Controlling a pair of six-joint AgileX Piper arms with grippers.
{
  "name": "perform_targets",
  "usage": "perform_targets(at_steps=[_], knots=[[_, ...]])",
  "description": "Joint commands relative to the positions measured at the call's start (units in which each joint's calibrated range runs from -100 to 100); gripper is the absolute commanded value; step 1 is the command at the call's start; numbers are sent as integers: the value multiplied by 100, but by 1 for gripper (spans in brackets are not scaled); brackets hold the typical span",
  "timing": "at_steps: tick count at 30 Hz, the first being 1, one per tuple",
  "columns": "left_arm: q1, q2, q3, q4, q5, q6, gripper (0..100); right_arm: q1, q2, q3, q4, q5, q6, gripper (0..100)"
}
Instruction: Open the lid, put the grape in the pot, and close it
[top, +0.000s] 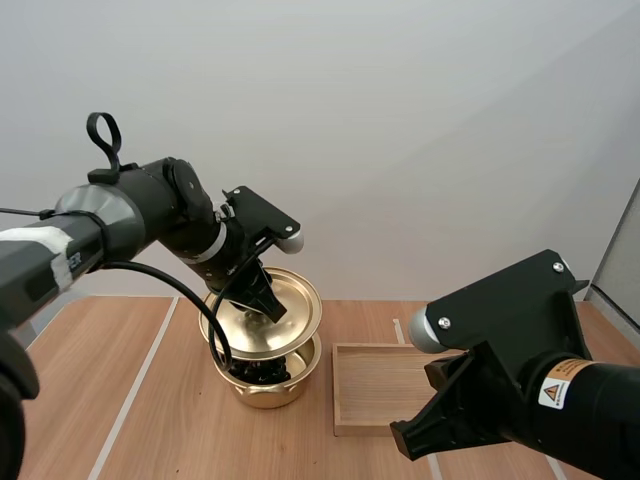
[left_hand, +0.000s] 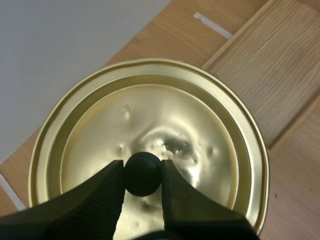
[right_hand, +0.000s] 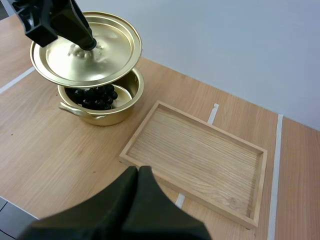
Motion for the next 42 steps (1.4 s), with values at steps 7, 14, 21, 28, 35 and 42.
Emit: perform_targets(at_steps=[7,14,21,28,35,42], knots=[[-16,780,148,-487,-713,378,0,-25,-58,0,-78,82,46,0],[-16,1146,148,-525,-692,434,0,-25,-58,0,-78,82,46,0],[-16,1204,148,-385,-728,434,0,-25,-58,0,-78,82,46,0],[-16,1204,148,-363,-614,434,3,-25,-58,0,-78,82,46,0],[-16,1097,148,-363,-1,393,100,-25,-58,0,-78,82,46,0],[-16,519,135,-248,615,248,100,-25,-58,0,-245,-343,52,0]])
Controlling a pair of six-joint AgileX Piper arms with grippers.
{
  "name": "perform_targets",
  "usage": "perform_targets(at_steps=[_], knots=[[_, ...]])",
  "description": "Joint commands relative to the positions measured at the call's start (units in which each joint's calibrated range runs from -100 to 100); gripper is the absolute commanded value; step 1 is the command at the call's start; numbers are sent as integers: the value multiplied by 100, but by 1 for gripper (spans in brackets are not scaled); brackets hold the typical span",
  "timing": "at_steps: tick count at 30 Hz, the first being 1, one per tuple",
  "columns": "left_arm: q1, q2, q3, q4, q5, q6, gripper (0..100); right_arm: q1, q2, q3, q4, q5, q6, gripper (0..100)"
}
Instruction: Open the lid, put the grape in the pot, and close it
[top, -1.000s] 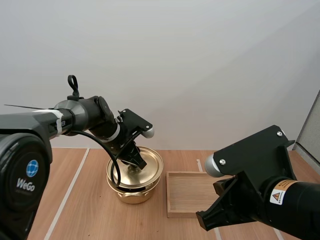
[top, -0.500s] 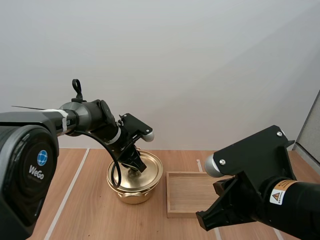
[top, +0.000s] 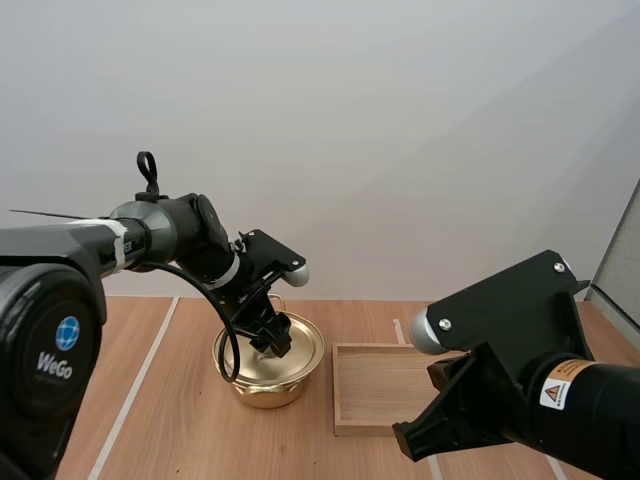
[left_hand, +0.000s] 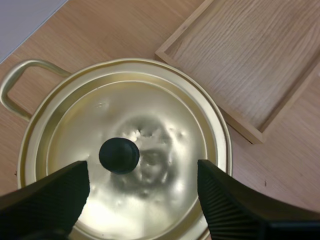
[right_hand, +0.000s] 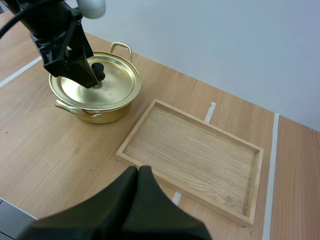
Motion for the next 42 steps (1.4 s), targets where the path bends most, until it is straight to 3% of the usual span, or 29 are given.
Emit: perform_targets(at_steps=[1,12,13,14,15,16,25,32,37,42], knots=[[-16,-433,-2,38,265,-99,100,-25,-58,0,-190,-424,43,0],[-16,-2717,-2,38,945,-334,100,-25,-71,-190,-545,-974,345,0],[-16,-2975,-2,50,1045,-405,70,-25,-83,-204,-545,-974,345,0],[-16,-3184,-2,50,1142,-440,48,-25,-82,-204,-545,-998,345,0],[-16,-3399,-2,50,1264,-470,14,-25,-82,-204,-545,-998,345,0],[-16,-3609,-2,50,1374,-460,0,-25,-82,-204,-545,-995,365,0],[-16,-5291,107,50,1085,-1199,0,-25,-95,-204,-601,-1148,1025,0],[-16,-6786,1215,50,-372,-1596,0,-25,-874,313,-612,-2089,1085,0],[-16,-8164,2364,50,-1758,-2352,0,-25,-1975,872,-612,-2958,1085,0],[-16,-9075,2995,50,-3142,-2779,0,-25,-2063,837,-616,-2702,1085,0]])
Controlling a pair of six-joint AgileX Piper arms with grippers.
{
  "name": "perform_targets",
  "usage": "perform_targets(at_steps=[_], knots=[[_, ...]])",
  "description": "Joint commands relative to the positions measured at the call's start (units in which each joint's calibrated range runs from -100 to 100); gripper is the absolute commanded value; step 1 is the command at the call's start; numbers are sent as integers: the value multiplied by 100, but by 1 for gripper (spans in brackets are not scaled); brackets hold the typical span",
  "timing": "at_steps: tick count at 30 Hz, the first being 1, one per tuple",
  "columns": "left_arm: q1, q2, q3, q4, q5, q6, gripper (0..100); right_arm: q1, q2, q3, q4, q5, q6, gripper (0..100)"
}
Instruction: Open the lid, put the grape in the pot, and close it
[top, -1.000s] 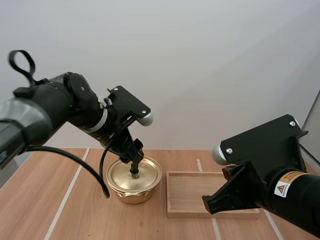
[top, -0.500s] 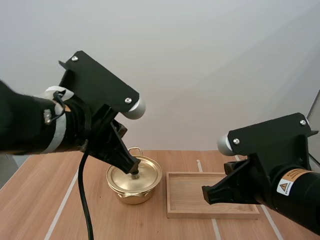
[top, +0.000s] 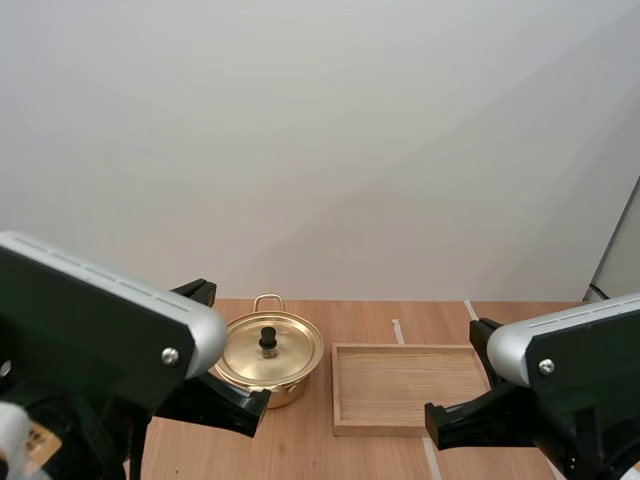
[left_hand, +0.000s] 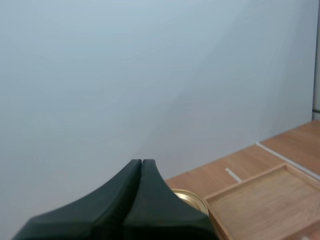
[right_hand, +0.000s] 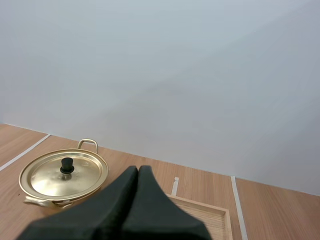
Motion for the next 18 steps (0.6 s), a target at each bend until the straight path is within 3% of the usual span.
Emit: perform_targets(at_steps=[1,7,12,18], knots=[[-16,-475,279,-39,-750,-211,0,-25,-43,-26,-39,4,48,0],[-16,-585,519,-39,-618,-211,0,-25,-43,19,30,174,48,0],[-16,-585,1123,-52,-1206,-220,0,-25,-43,699,59,-1544,48,0],[-16,-585,2120,-52,-3039,-234,0,-34,-43,2144,-12,-3384,48,0]])
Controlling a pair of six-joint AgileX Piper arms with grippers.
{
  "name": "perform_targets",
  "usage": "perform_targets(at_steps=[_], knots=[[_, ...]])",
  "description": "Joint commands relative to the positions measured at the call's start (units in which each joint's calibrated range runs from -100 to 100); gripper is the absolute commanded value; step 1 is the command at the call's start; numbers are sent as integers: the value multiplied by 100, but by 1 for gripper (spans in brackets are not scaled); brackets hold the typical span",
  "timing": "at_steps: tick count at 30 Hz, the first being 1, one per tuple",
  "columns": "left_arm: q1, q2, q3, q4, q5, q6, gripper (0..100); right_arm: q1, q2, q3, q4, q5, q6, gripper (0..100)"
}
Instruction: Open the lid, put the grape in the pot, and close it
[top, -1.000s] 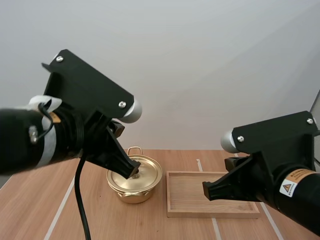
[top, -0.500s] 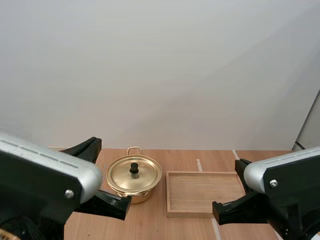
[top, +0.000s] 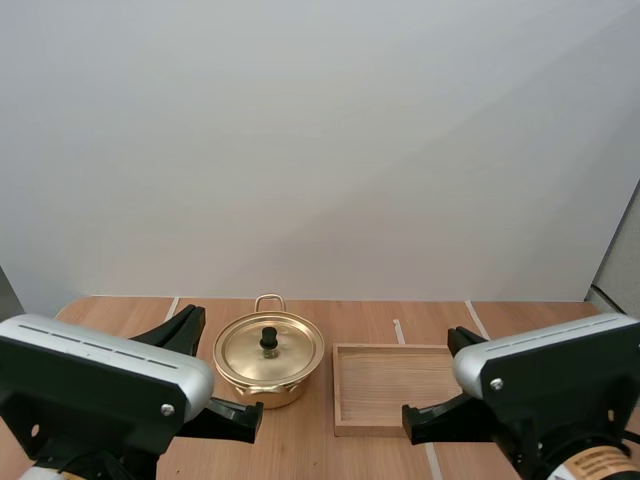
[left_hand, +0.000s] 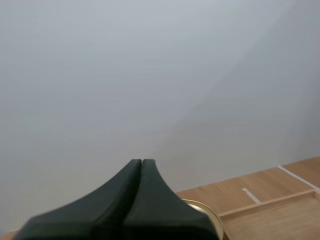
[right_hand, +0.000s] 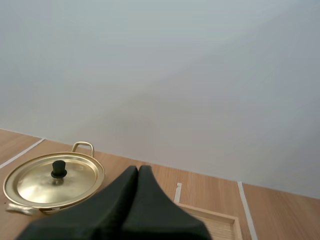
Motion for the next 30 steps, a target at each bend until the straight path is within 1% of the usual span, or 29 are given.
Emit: perform_targets(at_steps=[1,5,6,8,11,12,14,15,19,23,24,26,30], knots=[[-16,-19,477,-52,-1233,-61,0,-66,-41,731,-64,-1413,45,0],[-8,-19,1135,-52,-2170,-61,0,-327,-41,1619,-40,-3091,45,0],[-8,-19,1203,-52,-2291,-61,0,-391,-41,1761,-20,-3358,45,0],[-8,-19,1624,-52,-2560,-61,0,-574,-41,2123,133,-4305,45,0],[-8,-19,2014,-52,-2874,-40,0,-737,-41,2217,449,-4612,45,0],[-8,-19,2170,-52,-3077,-39,0,-777,-41,2217,572,-4226,45,0],[-15,-19,2242,-52,-3295,-39,0,-814,-41,2217,730,-3814,45,0],[-15,-19,2242,-52,-2774,-39,0,-824,-41,2217,730,-3574,45,0],[-15,-19,2242,-61,-1784,-49,0,-824,-41,2217,691,-2587,45,0],[19,-19,2242,-38,-846,-57,0,-824,-41,2217,626,-1806,45,0],[36,-19,2242,-38,-588,-57,0,-824,-41,2217,613,-1606,45,0],[90,-19,2242,-38,-505,-73,0,-824,-41,2217,539,-1147,45,0],[200,-19,2242,-38,-470,-271,0,-824,-41,2217,527,-1147,45,0]])
